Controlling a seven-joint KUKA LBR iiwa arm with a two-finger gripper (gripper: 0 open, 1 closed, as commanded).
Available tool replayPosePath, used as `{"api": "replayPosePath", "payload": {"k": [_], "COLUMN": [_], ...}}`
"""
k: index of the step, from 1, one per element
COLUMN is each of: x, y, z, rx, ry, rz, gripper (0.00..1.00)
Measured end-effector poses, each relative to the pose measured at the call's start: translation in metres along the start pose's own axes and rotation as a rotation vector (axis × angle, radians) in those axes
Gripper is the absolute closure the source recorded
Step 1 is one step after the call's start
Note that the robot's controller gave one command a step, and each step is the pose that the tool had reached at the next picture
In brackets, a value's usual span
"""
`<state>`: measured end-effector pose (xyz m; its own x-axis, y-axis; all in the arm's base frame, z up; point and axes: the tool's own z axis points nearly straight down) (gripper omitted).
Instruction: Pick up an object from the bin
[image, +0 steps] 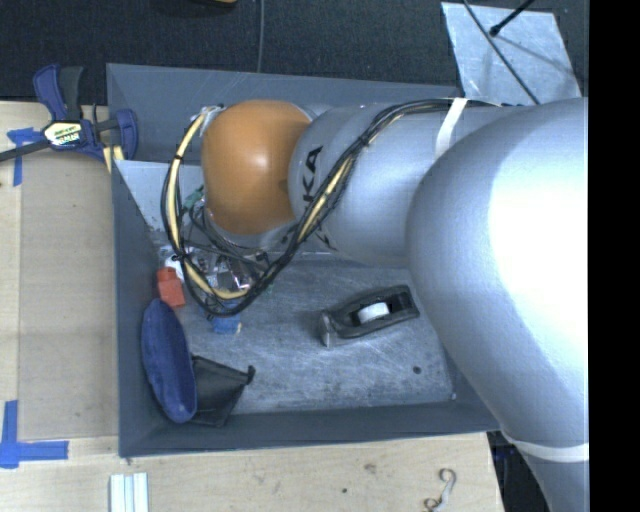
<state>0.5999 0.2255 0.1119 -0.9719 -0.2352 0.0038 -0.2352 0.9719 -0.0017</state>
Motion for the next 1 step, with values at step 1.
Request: {"api": "replayPosePath", "payload": {"k": [1], "x": [0.01], "y": [-0.0644], "z": [-0.2139], "rx": [0.0], "ry": [-0.018], "rz": [-0.02], "gripper": [1.0]}}
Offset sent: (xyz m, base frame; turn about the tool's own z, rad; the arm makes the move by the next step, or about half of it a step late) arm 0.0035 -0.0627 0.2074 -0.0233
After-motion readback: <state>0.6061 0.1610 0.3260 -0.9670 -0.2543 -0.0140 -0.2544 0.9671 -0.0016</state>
